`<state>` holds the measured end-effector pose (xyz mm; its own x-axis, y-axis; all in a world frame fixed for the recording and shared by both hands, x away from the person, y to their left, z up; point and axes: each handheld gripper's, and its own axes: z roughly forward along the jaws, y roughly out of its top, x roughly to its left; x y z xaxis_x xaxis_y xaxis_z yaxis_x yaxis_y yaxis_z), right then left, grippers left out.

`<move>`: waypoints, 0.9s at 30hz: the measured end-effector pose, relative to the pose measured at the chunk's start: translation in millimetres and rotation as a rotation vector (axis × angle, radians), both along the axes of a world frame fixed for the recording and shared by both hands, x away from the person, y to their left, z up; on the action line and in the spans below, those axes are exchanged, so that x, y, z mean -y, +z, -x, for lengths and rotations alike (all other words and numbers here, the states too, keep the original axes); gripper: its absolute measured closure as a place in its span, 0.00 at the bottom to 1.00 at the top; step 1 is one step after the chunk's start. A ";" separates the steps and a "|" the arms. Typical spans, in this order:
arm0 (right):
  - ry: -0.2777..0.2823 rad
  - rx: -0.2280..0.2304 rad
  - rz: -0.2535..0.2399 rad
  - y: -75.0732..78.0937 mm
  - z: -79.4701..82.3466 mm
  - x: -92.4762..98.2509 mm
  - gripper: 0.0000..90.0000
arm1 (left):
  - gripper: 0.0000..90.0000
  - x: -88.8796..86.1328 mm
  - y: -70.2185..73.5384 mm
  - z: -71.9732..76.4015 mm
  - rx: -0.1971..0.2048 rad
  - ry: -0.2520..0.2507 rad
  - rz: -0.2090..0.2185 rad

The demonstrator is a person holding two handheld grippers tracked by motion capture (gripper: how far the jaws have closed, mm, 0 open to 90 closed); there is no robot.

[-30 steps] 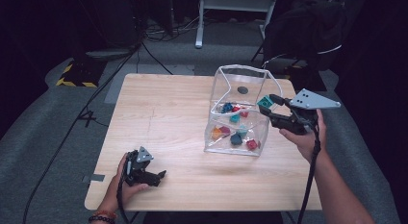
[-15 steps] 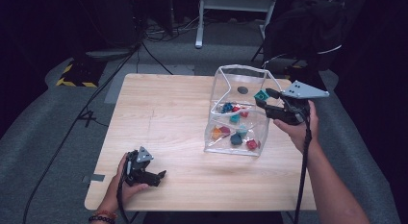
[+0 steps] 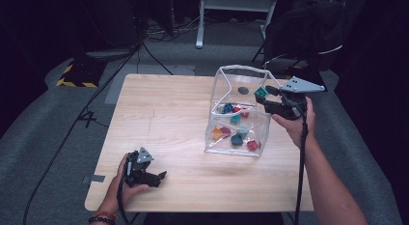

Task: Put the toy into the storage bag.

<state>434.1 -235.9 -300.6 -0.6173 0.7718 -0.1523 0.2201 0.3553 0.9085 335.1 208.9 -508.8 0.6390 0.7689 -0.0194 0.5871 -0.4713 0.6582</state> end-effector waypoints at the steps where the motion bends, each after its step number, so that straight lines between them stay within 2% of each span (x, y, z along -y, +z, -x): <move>1: -0.002 0.000 0.002 -0.2 -0.3 0.1 0.55 | 0.01 0.0 0.0 0.0 0.000 0.000 0.000; 13: -0.020 -0.010 0.012 -4.3 -4.0 0.0 0.54 | 0.01 0.0 0.0 0.0 0.000 0.001 0.000; 18: -0.029 -0.030 -0.007 -7.5 -6.8 3.7 0.55 | 0.01 0.0 0.0 0.0 0.000 0.001 0.000; 27: -0.028 -0.017 -0.007 -7.0 -1.7 6.9 0.55 | 0.01 0.0 0.0 0.0 0.000 0.000 0.000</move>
<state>435.8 -242.7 -307.6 -0.5975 0.7901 -0.1366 0.2452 0.3422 0.9071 335.1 208.9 -508.8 0.6387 0.7692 -0.0195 0.5872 -0.4709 0.6583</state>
